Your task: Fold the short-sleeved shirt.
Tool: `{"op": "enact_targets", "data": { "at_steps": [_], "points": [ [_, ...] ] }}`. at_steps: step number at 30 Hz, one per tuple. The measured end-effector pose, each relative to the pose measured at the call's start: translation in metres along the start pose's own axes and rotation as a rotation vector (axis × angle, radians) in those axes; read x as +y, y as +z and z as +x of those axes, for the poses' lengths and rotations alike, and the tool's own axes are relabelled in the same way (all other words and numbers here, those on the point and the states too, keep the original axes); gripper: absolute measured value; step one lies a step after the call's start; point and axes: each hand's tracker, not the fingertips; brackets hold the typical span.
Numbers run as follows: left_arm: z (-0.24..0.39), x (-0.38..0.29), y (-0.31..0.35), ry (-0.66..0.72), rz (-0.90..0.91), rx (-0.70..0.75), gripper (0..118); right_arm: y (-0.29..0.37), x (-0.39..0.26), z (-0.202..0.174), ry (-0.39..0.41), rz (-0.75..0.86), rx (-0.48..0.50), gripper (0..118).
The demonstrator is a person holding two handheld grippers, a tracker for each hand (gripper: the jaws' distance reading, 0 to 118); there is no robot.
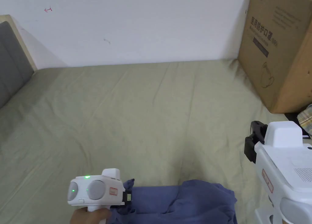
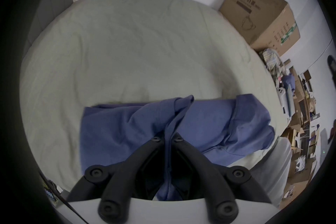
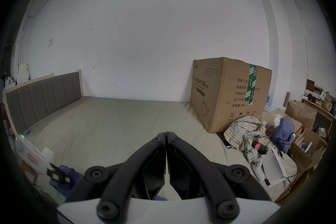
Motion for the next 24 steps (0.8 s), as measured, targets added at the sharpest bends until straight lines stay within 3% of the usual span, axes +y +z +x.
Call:
{"op": "enact_targets", "data": {
  "at_steps": [6, 8, 9, 10, 13, 18, 24],
  "points": [
    [0.013, -0.016, -0.037, -0.011, -0.055, 0.058, 4, 0.000, -0.003, 0.002, -0.003, -0.011, -0.010, 0],
    [0.014, -0.017, -0.031, -0.011, -0.039, 0.059, 23, -0.001, -0.004, 0.002, -0.004, -0.014, -0.013, 0],
    [0.014, -0.016, -0.027, -0.002, -0.033, 0.052, 38, 0.002, -0.004, 0.004, -0.005, -0.015, -0.013, 0],
    [0.014, -0.015, -0.022, 0.009, -0.028, -0.006, 62, 0.002, -0.004, 0.004, -0.008, -0.017, -0.012, 0],
    [0.012, -0.011, -0.003, 0.051, 0.033, -0.076, 94, 0.002, -0.001, 0.003, -0.009, -0.016, -0.007, 0],
    [0.009, -0.008, 0.068, -0.006, 0.279, -0.070, 95, 0.003, 0.007, 0.000, -0.001, 0.000, 0.004, 0],
    [-0.024, -0.021, 0.091, -0.044, 0.452, 0.100, 90, 0.001, 0.009, 0.000, 0.001, 0.007, 0.012, 0]
  ]
}}
